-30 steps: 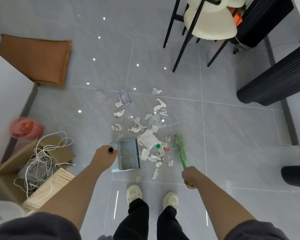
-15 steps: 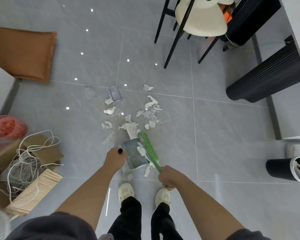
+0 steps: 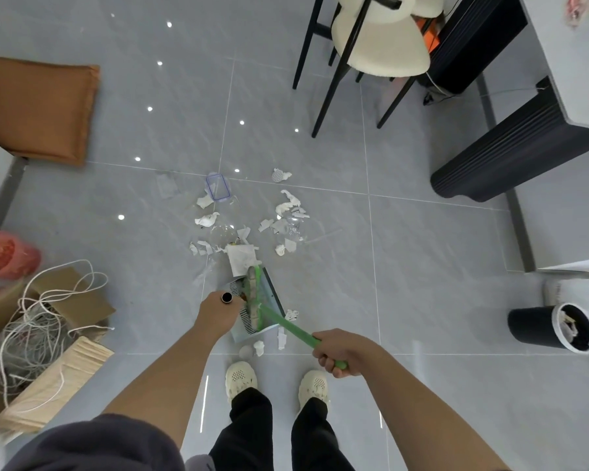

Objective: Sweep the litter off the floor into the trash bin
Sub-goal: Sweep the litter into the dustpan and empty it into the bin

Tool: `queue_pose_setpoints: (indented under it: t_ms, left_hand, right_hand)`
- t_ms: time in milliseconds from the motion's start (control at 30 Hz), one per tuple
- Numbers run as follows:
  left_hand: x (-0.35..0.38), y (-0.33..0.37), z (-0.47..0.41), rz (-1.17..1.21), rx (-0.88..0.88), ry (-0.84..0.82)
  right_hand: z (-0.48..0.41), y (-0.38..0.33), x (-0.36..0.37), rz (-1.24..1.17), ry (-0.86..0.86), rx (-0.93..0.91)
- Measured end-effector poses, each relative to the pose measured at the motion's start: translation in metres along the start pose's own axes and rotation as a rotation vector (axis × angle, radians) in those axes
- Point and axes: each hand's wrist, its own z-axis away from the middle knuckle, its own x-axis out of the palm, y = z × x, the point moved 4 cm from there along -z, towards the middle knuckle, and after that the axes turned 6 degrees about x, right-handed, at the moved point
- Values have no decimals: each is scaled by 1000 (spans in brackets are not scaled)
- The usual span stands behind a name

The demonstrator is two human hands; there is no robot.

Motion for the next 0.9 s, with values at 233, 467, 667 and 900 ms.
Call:
queue_pose_setpoints:
  t_ms: [233, 467, 667, 900]
  left_hand:
    - [-4, -16, -3, 161, -84, 6]
    - [-4, 1, 21, 180, -6, 43]
    - [10, -6, 53, 126, 107, -45]
    - [30, -29, 101, -26, 215, 37]
  right_hand:
    - [14, 16, -18, -5, 96, -11]
    - [37, 27, -39, 46, 163, -11]
    - [44, 52, -49, -151, 161, -28]
    - [57, 100, -63, -158, 215, -77]
